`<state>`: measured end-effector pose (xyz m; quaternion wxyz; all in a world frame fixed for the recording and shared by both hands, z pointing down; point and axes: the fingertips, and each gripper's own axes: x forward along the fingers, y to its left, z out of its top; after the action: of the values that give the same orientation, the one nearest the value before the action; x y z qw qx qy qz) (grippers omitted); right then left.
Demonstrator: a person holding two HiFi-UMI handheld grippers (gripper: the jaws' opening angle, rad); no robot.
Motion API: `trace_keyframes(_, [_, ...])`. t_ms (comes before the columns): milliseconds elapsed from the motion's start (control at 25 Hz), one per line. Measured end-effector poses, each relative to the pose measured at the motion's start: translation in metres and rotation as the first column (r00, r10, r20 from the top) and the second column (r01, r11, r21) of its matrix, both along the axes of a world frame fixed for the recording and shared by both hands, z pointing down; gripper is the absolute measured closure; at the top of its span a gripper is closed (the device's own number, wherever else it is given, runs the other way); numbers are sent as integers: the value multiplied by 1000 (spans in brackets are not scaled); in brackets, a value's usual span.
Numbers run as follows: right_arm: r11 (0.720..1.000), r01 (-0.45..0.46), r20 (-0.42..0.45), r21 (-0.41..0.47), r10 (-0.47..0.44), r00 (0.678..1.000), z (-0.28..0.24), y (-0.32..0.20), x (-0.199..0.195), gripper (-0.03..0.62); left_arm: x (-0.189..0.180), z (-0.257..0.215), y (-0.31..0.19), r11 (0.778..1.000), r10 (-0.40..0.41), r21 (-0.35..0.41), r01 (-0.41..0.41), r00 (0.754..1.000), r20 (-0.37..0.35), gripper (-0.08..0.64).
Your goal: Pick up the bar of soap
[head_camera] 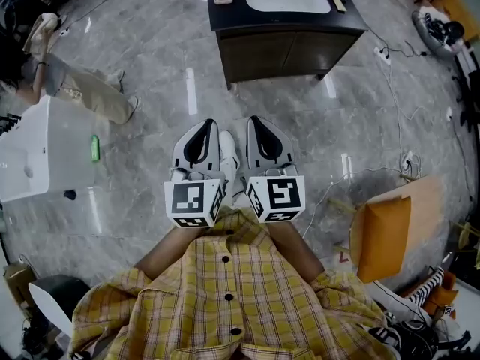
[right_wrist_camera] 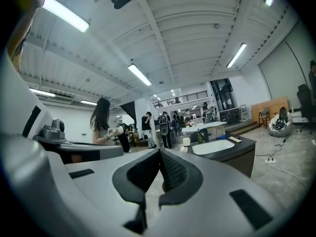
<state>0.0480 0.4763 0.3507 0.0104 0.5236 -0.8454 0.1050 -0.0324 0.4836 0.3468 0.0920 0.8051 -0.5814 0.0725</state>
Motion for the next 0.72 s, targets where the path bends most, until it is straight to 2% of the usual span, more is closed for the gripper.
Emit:
trace_keyframes(280, [1000, -28, -46, -13, 27, 999, 13, -97, 10, 572, 8, 19, -103, 1000, 21, -16, -22, 999, -37, 548])
trace_keyframes(480, [998, -58, -36, -31, 57, 998, 14, -174, 13, 572, 9, 24, -182, 998, 32, -52, -34, 999, -37, 548])
trace_keyframes(720, [996, -64, -66, -56, 60, 996, 8, -260, -9, 572, -17, 22, -273, 995, 20, -93, -25, 998, -55, 548])
